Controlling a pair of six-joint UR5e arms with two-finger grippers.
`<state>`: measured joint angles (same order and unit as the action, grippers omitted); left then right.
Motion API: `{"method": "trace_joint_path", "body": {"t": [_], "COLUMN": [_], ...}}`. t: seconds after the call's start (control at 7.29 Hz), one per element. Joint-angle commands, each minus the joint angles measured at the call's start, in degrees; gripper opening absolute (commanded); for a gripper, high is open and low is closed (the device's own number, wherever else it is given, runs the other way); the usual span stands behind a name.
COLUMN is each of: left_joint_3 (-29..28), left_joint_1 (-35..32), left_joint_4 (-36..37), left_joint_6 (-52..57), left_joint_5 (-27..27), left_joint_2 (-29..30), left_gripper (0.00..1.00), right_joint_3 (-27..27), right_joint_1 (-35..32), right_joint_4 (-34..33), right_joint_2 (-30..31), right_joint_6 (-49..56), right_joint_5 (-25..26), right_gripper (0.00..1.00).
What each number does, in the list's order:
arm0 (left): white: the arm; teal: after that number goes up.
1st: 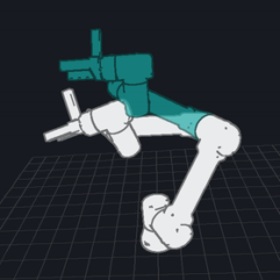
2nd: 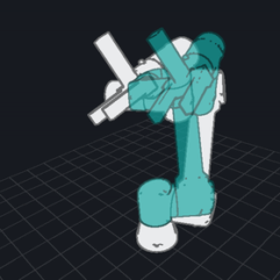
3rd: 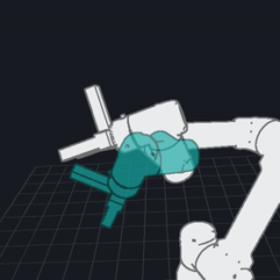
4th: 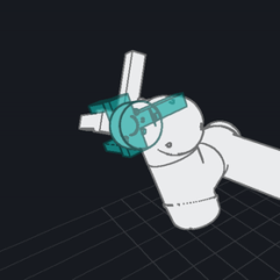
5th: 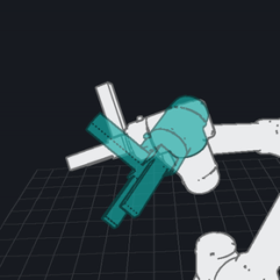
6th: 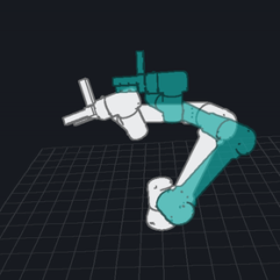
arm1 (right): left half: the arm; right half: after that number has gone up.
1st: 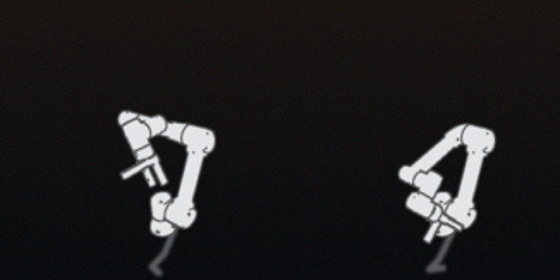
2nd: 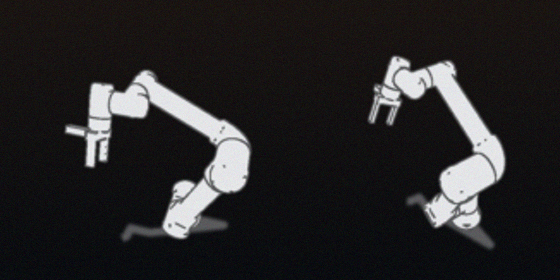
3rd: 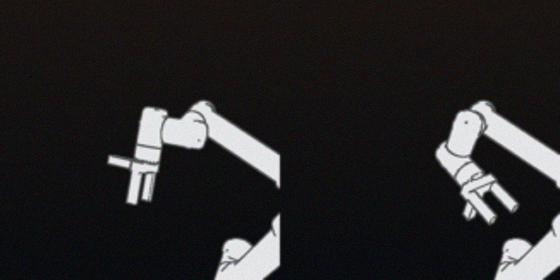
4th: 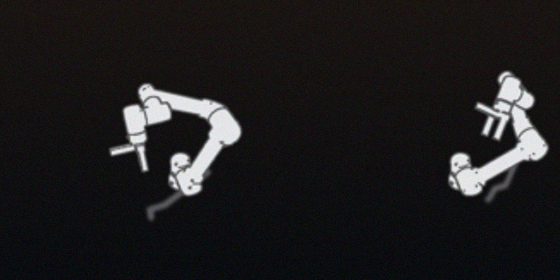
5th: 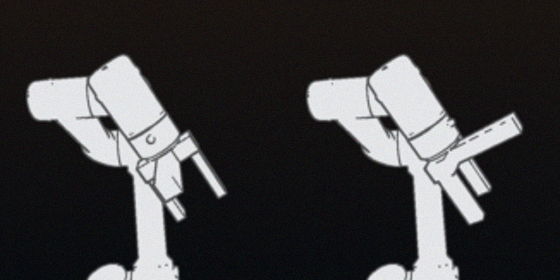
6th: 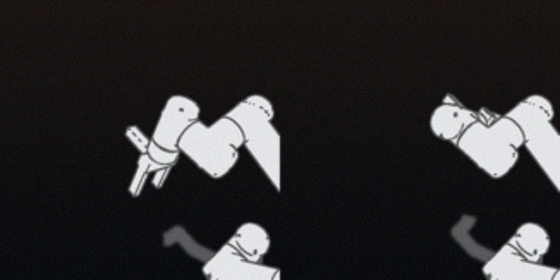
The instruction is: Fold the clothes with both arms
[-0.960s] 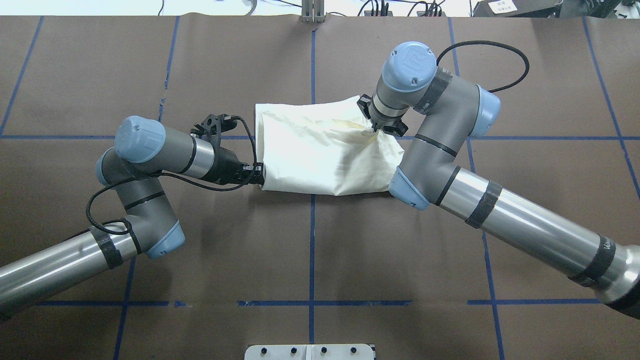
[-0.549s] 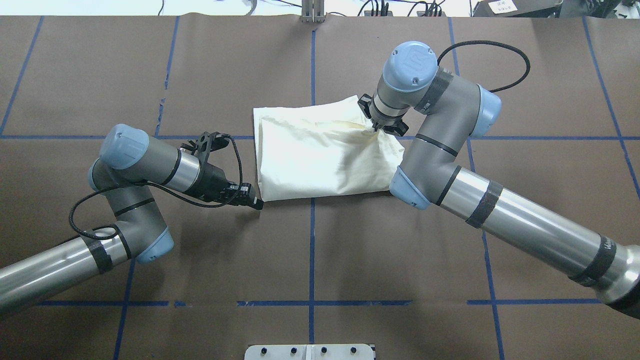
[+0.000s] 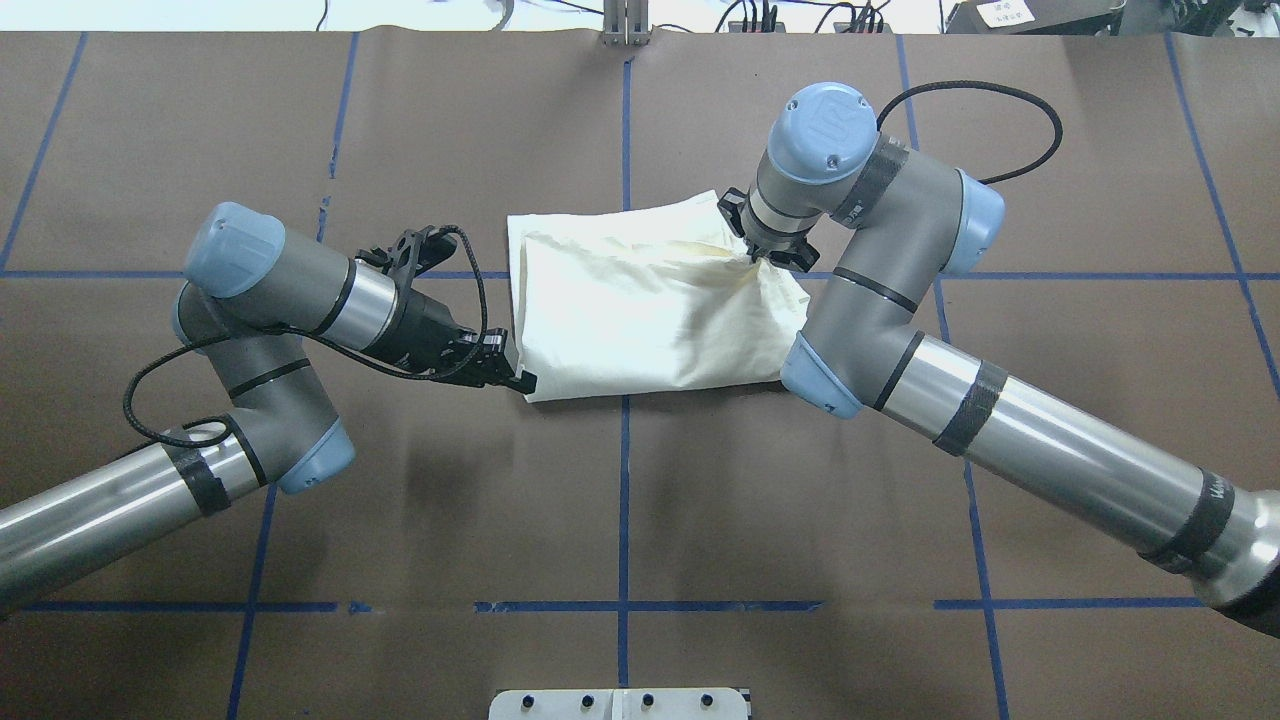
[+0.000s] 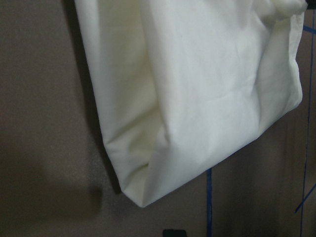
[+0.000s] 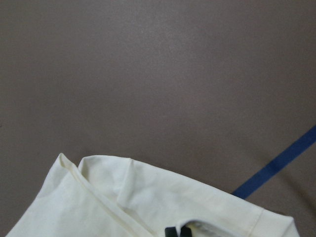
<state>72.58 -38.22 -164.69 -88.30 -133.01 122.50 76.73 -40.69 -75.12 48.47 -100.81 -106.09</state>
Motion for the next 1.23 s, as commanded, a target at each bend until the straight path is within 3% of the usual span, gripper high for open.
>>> {"method": "trace_joint_path", "body": {"t": [0.0, 0.27, 1.1], "left_joint_3": [0.02, -1.56, -3.85], "left_joint_1": [-0.36, 1.38, 2.45], "left_joint_4": [4.0, 4.11, 4.2], "left_joint_6": [-0.91, -0.65, 1.72], "left_joint_5": [4.41, 8.36, 8.73], "left_joint_2": [2.56, 2.57, 1.43], "left_gripper": [0.0, 0.0, 0.0], "right_joint_3": [0.0, -0.09, 0.0], "right_joint_1": [-0.26, -0.27, -0.88], "right_joint_4": [-0.03, -0.03, -0.03], "right_joint_2": [0.04, -0.04, -0.04], "right_joint_6": [0.09, 0.09, 0.18], "right_joint_5": [0.0, 0.0, -0.08], "right_gripper": [0.0, 0.0, 0.0]}}
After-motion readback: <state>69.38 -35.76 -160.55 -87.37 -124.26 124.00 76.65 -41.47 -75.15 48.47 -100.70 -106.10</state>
